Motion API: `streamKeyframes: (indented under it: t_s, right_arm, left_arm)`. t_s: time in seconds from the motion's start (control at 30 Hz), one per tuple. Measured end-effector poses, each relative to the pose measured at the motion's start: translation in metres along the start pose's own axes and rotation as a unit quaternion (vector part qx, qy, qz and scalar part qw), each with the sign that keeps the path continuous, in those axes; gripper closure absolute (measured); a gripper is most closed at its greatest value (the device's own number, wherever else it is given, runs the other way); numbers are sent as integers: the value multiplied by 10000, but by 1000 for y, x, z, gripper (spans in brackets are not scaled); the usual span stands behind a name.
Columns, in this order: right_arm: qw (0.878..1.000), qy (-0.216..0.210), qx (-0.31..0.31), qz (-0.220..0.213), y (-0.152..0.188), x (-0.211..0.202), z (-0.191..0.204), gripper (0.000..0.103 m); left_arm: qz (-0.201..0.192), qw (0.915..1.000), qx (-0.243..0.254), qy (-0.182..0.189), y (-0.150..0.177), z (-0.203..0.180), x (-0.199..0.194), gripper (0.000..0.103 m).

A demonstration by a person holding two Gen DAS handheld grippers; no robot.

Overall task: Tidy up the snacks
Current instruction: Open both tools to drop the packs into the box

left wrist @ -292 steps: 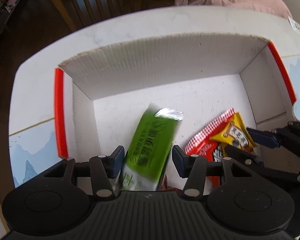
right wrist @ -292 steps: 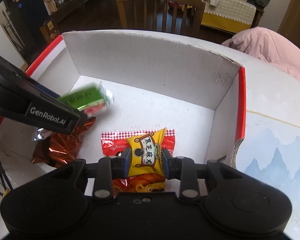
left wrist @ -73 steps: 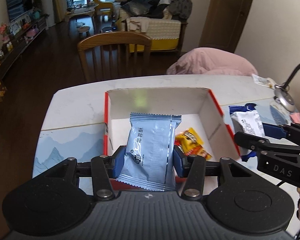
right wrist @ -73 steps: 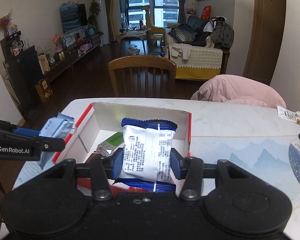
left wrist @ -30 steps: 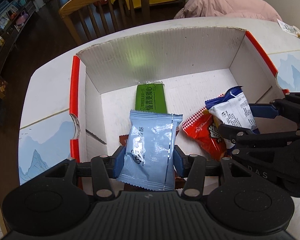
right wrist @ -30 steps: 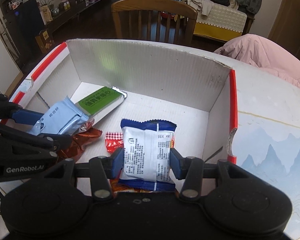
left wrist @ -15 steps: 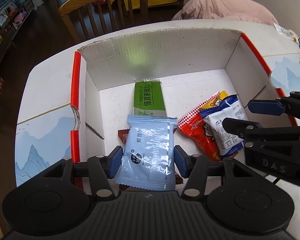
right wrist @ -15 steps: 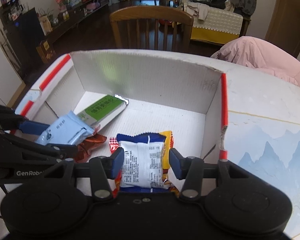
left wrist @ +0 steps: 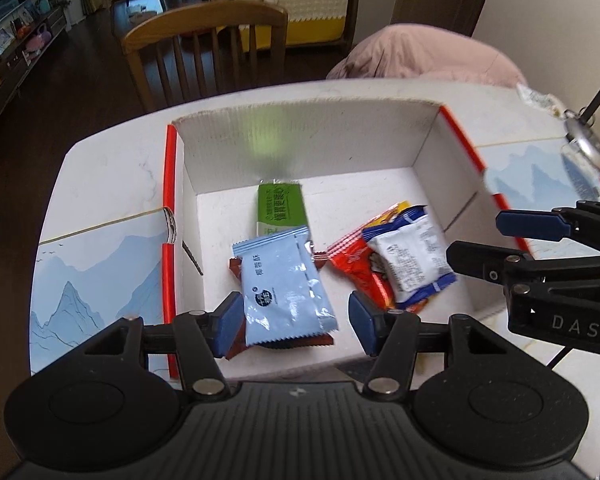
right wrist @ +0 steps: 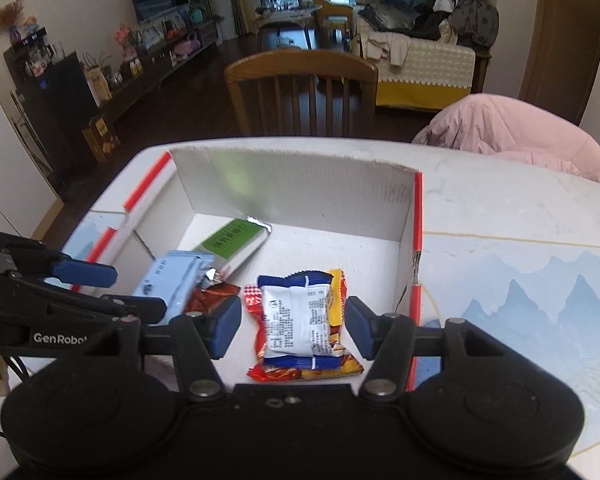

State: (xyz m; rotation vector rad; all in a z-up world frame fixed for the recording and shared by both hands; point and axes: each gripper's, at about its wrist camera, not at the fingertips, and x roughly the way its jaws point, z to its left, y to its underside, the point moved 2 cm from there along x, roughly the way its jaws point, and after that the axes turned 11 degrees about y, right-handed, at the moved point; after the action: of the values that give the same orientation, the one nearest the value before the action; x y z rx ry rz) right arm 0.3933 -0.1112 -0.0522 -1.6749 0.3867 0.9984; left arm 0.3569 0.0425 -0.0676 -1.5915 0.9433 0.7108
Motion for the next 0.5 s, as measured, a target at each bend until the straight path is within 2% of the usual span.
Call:
streamKeyframes:
  t_s: [0.27,0.33,0.5]
  right_arm:
    - [9993,-131,62,-358,7,-44,4,38]
    - [9988,-141,88,-452,10,-54,4,26]
    - [9977,-183,158,-626,20,-78,5,21]
  left_arm:
    - [-415,9990,65,159,17,-9,-42,43]
    - [-551,9982,83,208,21,-11,-53,39]
    - [-797,9962,104,340,35,-16,-78,39]
